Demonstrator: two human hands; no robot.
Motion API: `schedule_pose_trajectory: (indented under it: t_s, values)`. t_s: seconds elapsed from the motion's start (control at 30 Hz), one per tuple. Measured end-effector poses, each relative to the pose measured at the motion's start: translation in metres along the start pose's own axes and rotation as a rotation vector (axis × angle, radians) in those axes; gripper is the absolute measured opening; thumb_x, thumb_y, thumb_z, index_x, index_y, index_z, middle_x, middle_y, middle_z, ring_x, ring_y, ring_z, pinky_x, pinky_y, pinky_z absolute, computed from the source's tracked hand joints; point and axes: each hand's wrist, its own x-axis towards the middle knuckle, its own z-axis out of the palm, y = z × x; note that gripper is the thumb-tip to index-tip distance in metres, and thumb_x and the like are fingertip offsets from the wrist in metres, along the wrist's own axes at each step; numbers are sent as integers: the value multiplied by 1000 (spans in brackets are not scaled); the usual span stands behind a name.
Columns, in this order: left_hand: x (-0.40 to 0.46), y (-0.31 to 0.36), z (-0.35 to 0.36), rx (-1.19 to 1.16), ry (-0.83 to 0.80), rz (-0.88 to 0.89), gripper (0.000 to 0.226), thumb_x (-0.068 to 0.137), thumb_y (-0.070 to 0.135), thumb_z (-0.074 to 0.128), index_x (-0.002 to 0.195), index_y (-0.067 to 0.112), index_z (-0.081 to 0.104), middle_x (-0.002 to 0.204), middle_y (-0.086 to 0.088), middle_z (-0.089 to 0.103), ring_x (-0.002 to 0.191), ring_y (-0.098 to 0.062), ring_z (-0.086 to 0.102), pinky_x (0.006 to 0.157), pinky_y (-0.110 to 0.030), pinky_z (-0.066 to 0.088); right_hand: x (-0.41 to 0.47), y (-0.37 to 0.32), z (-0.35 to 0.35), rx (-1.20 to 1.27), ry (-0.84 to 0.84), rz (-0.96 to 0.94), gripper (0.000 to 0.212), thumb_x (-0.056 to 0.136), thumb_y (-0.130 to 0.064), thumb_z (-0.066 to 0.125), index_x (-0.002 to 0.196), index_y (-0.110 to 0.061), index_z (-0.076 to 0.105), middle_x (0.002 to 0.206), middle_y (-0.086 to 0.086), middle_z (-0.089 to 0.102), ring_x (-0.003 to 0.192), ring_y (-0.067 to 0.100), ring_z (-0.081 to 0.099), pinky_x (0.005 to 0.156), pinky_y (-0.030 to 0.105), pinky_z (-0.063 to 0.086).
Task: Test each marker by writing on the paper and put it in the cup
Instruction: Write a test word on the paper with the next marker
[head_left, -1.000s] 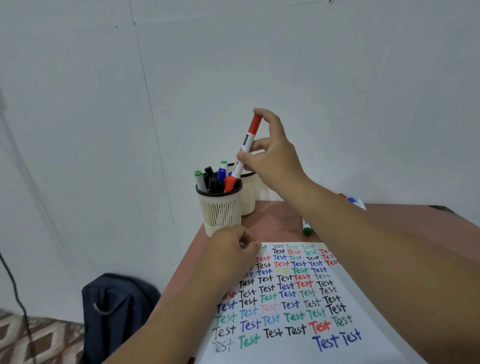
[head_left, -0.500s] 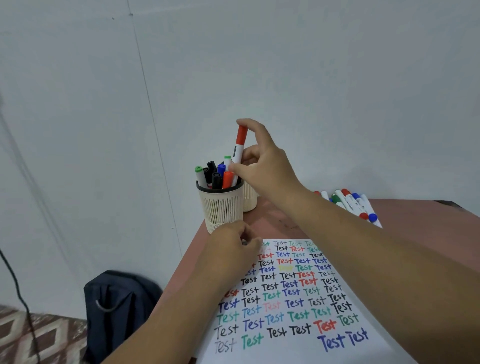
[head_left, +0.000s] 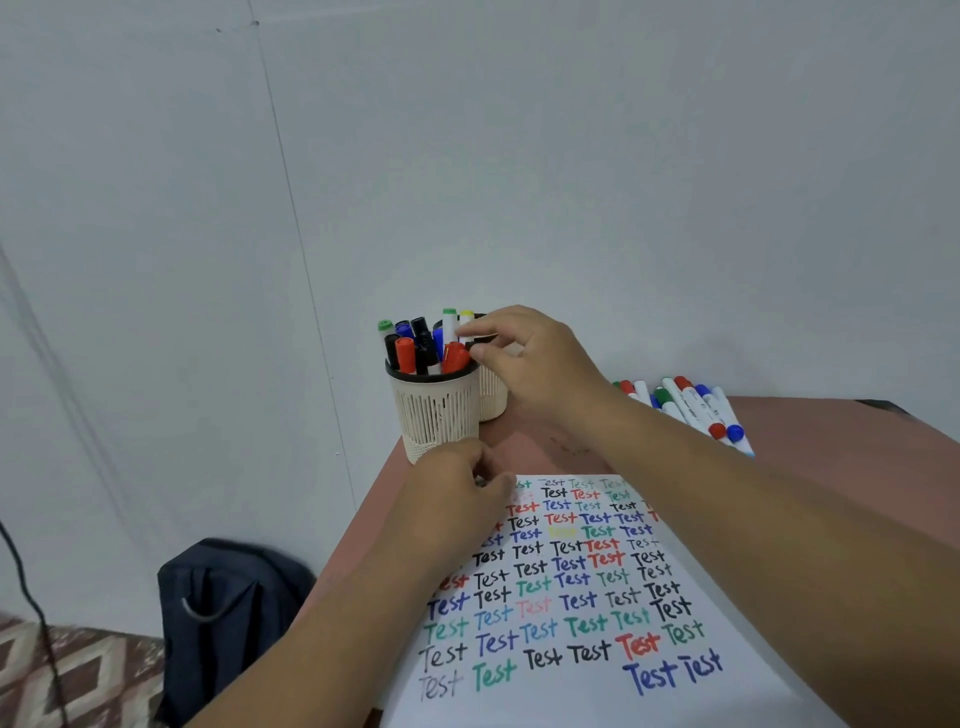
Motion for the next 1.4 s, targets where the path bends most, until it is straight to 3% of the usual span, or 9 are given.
schedule_pose_trajectory:
  t_s: [0.1,0.23,0.37,0.63,0.73,0.87,0.97,1.2,1.4]
  values:
    - [0,0,0,12,-5,-2,13,91,39,67,82,30,66,81,12,67,75,-1,61,64,-22,48,-1,9,-26,-121,-34,10,27,99,-16,66,121,-30,73,117,-11,68,101,3,62,81,4,42]
    - [1,0,0,31,-13,3,13,89,39,69,81,29,67,84,13,66,77,-2,60,63,-19,45,-9,30,-71,-532,-414,167,29,97,-23,68,122,-37,71,124,-20,60,117,3,53,107,29,42]
    - [1,2,1,48,-14,20,14,89,40,71,81,29,67,88,15,64,80,-1,59,62,-17,41,-29,43,-87,-907,-701,324,41,95,-47,68,136,-45,62,143,-5,48,133,22,49,107,37,40]
    - [0,2,1,102,-10,97,13,88,43,70,83,32,64,90,17,61,84,-1,57,68,-22,46,-45,61,-84,-951,-703,162,22,100,-44,60,114,-36,75,111,-7,66,116,17,58,96,34,47]
    - [-2,2,1,193,-10,176,19,89,49,66,98,33,61,101,20,56,98,-2,52,81,-25,49,-53,52,-87,-766,-506,143,21,102,-37,60,116,-34,75,115,-4,66,109,11,56,87,13,37]
    - [-7,3,2,168,-20,229,48,90,52,64,133,34,50,133,19,47,125,0,37,103,-26,39,-62,31,-86,-181,-67,177,17,103,-24,60,101,-23,77,101,-8,75,97,2,64,87,17,49]
    - [-10,4,2,120,-31,306,62,91,58,60,146,40,36,144,22,38,131,3,31,108,-28,35,-67,15,-81,304,127,287,19,104,-15,57,100,-11,76,99,1,80,99,16,74,90,33,59]
    - [-10,3,2,-20,20,448,54,100,63,33,149,39,34,136,20,45,124,1,41,99,-21,35,-84,-10,-62,815,197,427,22,98,-21,63,102,-2,72,108,17,77,108,27,73,85,28,60]
    - [-10,5,2,21,81,389,34,104,50,34,111,24,55,89,10,49,82,-7,47,67,-26,40,-96,-19,-48,983,123,498,33,94,-22,68,110,7,70,112,26,71,98,26,72,80,28,63]
